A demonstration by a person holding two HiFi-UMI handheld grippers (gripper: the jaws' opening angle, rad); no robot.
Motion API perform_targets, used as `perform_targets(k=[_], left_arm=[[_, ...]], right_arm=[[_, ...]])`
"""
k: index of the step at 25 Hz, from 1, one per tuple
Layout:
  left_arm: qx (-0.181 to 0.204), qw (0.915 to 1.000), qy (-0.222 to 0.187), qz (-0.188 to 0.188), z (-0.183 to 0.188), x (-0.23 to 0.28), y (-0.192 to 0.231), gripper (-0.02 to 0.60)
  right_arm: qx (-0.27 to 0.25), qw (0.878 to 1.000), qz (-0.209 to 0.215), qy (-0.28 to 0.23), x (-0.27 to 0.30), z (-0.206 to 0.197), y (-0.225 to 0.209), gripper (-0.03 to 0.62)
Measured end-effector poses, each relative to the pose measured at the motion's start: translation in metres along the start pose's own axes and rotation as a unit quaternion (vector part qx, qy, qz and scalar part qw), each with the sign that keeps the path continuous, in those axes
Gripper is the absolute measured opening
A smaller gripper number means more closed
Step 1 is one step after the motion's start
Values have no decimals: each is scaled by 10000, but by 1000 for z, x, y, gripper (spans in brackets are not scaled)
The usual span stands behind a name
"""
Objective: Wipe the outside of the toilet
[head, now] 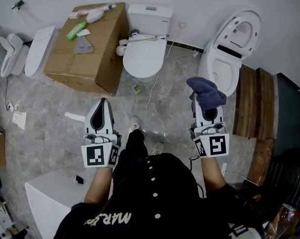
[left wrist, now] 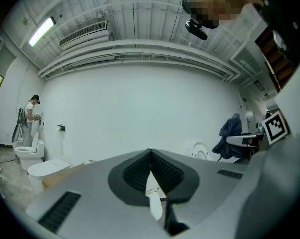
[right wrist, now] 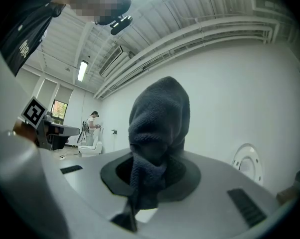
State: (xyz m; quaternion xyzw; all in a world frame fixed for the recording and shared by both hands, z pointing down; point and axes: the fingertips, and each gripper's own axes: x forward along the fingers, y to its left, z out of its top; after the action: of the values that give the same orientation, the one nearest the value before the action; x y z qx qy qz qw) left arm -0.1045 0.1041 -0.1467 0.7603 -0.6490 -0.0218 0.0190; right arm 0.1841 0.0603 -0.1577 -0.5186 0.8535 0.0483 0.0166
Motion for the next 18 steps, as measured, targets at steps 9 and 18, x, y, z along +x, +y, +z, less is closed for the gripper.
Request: perform_targets(k=[9, 18], left_arm=[[-79, 9997, 214, -15, -18, 35, 33, -2], [-152, 9990, 412, 54, -41, 66, 66, -2]], right_arm=[[196, 9996, -31, 207, 45, -22, 4, 66], [238, 9986, 78, 470, 87, -53, 15, 66]])
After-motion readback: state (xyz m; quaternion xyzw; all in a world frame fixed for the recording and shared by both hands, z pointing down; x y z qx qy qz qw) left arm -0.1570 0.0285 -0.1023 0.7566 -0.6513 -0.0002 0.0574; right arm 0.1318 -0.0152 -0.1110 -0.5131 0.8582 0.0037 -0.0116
